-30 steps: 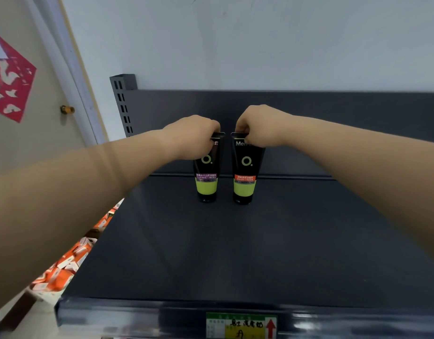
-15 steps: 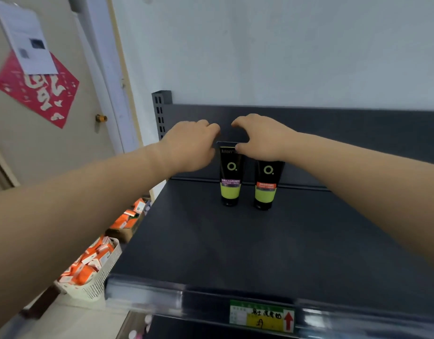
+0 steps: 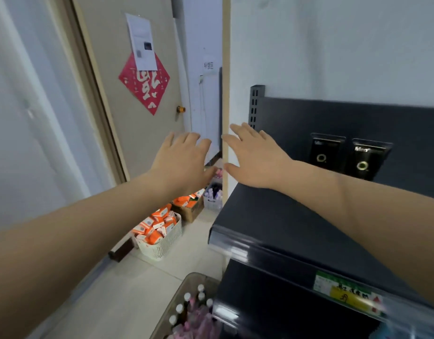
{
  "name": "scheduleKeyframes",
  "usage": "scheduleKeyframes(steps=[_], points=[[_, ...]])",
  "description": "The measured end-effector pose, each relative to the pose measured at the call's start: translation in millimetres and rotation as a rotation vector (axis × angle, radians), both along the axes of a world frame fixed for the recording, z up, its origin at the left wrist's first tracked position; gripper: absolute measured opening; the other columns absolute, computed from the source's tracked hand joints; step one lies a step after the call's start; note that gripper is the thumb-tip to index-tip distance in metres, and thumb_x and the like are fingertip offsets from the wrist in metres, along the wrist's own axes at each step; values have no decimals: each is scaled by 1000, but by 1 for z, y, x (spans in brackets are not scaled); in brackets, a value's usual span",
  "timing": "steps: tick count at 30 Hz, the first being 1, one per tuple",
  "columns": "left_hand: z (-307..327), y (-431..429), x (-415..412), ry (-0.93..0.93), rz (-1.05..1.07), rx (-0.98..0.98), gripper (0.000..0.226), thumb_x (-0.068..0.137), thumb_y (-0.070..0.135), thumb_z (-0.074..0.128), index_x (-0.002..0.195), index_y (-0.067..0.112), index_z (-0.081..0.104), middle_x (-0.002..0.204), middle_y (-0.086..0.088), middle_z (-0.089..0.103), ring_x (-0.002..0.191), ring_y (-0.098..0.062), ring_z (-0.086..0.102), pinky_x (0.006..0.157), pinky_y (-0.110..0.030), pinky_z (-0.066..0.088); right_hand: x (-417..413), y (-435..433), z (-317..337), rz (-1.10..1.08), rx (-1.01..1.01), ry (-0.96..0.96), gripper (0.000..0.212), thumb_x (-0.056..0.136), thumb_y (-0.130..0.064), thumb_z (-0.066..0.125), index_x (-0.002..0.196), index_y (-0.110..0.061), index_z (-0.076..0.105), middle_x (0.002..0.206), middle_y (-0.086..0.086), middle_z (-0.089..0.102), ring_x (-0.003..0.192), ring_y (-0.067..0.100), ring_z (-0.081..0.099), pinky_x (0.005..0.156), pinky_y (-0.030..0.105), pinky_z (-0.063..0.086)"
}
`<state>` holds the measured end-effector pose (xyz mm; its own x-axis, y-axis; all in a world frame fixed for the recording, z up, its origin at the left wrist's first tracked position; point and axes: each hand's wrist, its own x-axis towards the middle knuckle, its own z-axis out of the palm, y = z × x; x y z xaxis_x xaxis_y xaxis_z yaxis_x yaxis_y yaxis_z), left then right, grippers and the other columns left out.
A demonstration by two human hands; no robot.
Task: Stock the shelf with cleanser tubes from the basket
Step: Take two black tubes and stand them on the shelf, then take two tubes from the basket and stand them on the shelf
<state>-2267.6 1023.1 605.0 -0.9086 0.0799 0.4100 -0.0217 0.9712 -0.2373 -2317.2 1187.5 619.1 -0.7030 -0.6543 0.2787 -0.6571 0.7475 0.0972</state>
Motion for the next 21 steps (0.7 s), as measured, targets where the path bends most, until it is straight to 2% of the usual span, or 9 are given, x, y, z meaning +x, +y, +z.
scheduleKeyframes(steps=[5,11,16,21], points=[[-39,-50,57,-47,125,97,65,89,53,42,142,18,33,149,-9,33,139,-26,28,115,-44,20,37,-60,-43,152,-1,-56,70,92,-43,46,149,-18,15,159,7,3,147,26,0,118,49,9],[-100,-89,114,-111,214,193,63,89,49,45,141,17,33,147,-8,35,137,-27,32,111,-41,25,81,-110,-107,310,36,-121,72,89,-44,50,148,-19,18,158,7,11,147,25,8,118,45,14],[-162,-104,148,-207,279,273,70,86,50,48,144,16,27,147,-10,33,138,-28,29,112,-43,27,110,-133,-168,372,117,-203,80,88,-46,52,150,-18,11,159,5,7,147,22,5,118,41,8],[-225,-104,171,-314,352,353,73,87,51,47,146,13,26,150,-11,30,139,-29,27,114,-44,25,127,-137,-237,406,206,-292,76,91,-43,47,150,-15,9,159,7,5,147,23,4,119,41,10]])
